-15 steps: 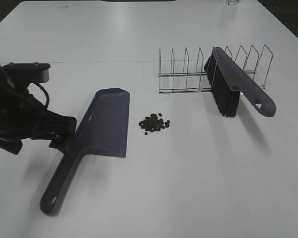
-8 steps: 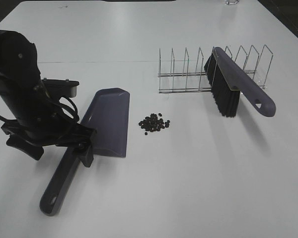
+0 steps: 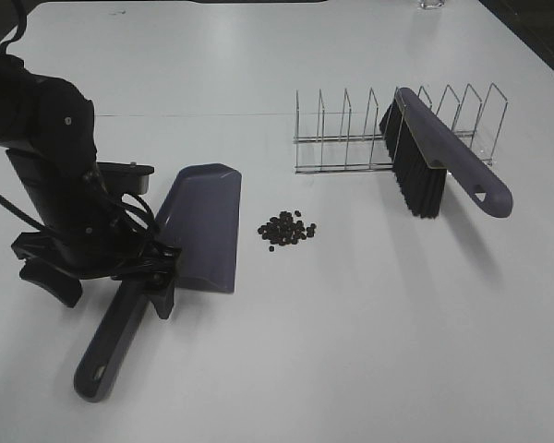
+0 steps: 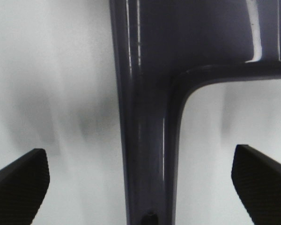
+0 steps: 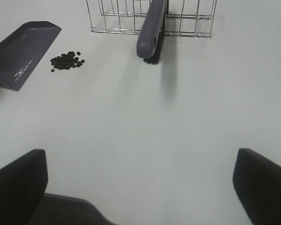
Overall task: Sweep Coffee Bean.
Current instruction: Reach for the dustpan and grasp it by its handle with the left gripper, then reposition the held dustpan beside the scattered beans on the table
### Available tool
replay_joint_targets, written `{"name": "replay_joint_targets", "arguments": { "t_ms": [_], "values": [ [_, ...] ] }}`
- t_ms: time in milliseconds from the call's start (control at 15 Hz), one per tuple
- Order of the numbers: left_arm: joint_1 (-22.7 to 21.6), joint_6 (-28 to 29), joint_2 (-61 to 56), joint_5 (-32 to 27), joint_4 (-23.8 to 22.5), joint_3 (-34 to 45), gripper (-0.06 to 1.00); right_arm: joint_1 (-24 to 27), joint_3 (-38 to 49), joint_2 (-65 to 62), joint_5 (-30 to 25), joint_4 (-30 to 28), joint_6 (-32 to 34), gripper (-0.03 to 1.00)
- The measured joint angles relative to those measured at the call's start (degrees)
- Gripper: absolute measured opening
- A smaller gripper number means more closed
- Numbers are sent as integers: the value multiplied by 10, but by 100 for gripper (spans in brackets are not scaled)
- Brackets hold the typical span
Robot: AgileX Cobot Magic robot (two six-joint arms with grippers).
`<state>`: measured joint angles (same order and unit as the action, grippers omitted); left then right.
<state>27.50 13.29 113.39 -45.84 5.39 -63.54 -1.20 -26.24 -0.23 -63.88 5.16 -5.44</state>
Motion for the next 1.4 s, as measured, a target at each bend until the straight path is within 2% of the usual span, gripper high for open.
{"name": "replay_joint_targets", "arguments": {
  "t_ms": [600, 733, 933, 1200, 1400],
  "values": [
    [0, 4, 37, 14, -2, -19, 95, 0, 0, 0, 0, 0, 0, 98],
    [0, 10, 40, 13, -13, -21, 88, 0, 0, 0, 0, 0, 0, 98],
    [0, 15, 41, 13, -19, -21, 70, 0, 0, 0, 0, 0, 0, 98],
    [0, 14, 42, 19, -18, -21, 32, 0, 0, 0, 0, 0, 1, 98],
    [5, 15, 42, 28, -10, -21, 32, 0, 0, 0, 0, 0, 1, 98]
  ]
}}
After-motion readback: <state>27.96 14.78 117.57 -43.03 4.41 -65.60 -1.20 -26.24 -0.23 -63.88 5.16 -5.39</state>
